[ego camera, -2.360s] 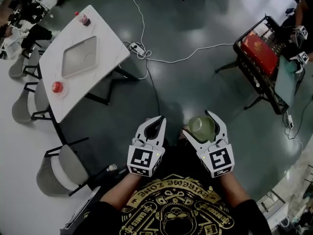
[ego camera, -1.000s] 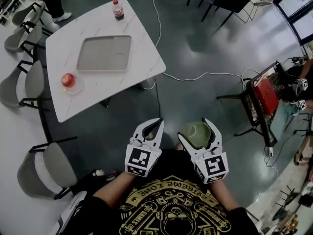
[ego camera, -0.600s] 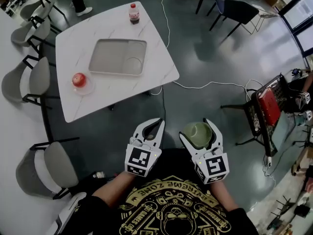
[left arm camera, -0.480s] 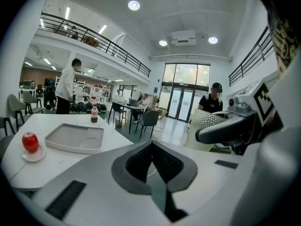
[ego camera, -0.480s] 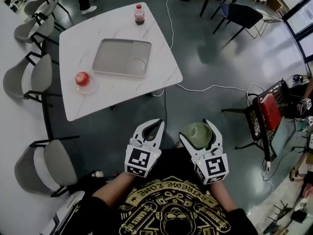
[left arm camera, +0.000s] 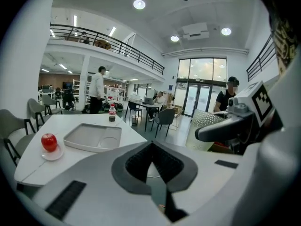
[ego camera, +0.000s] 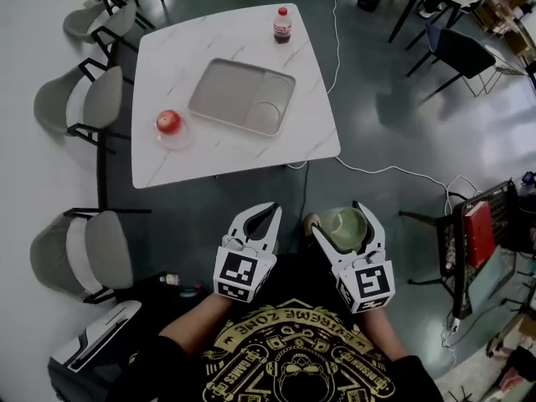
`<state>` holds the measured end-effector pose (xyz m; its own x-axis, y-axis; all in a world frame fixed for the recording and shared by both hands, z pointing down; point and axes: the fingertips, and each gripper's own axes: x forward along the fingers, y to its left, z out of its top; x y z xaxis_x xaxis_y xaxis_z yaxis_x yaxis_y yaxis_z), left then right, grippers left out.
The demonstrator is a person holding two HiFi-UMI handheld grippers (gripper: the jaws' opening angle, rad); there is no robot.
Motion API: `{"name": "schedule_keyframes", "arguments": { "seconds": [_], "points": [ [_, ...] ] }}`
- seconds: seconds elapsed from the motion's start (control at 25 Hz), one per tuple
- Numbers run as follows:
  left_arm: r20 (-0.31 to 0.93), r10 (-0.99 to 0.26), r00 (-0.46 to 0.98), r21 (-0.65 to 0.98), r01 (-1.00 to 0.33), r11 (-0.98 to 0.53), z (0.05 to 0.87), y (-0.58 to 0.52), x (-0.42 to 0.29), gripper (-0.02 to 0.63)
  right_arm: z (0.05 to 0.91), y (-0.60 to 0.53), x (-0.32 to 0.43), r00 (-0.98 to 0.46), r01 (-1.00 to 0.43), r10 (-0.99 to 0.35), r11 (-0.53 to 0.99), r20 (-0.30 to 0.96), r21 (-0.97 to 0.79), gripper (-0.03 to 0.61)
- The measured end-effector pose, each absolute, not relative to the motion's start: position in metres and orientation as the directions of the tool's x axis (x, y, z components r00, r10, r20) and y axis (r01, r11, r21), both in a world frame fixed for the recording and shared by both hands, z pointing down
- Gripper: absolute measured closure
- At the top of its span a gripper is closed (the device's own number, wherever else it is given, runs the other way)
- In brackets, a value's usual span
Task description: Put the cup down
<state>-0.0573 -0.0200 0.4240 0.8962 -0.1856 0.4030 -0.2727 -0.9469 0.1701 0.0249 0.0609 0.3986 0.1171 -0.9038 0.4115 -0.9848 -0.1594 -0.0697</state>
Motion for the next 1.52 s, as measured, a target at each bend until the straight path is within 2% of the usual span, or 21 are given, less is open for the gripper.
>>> {"name": "schedule_keyframes", "arguments": {
  "seconds": [0.6,0.92,1.16,1.52],
  "points": [
    [0.441,-0.436,0.785,0.082,-0.519,-0.851,0.412,-0.03,-0.001,0.611,0.402,0.023,0.106,-0.156,-0.987,-0.924,0.136,0.348,-0.081,0.179],
    [0.454,-0.508,0.732,0.057,-0.593,-0.803,0.412,-0.03,0.003,0.611,0.396,0.003,0.13,-0.214,-0.977,-0.917,0.202,0.336,-0.07,0.179],
    [0.447,-0.504,0.739,0.082,-0.594,-0.8,0.419,-0.05,0.01,0.612,0.405,-0.018,0.133,-0.208,-0.978,-0.915,0.201,0.345,-0.056,0.179],
    [0.448,-0.405,0.797,0.121,-0.503,-0.856,0.43,-0.109,0.049,0.611,0.407,-0.08,0.142,-0.156,-0.988,-0.911,0.152,0.382,-0.042,0.179]
  ]
}}
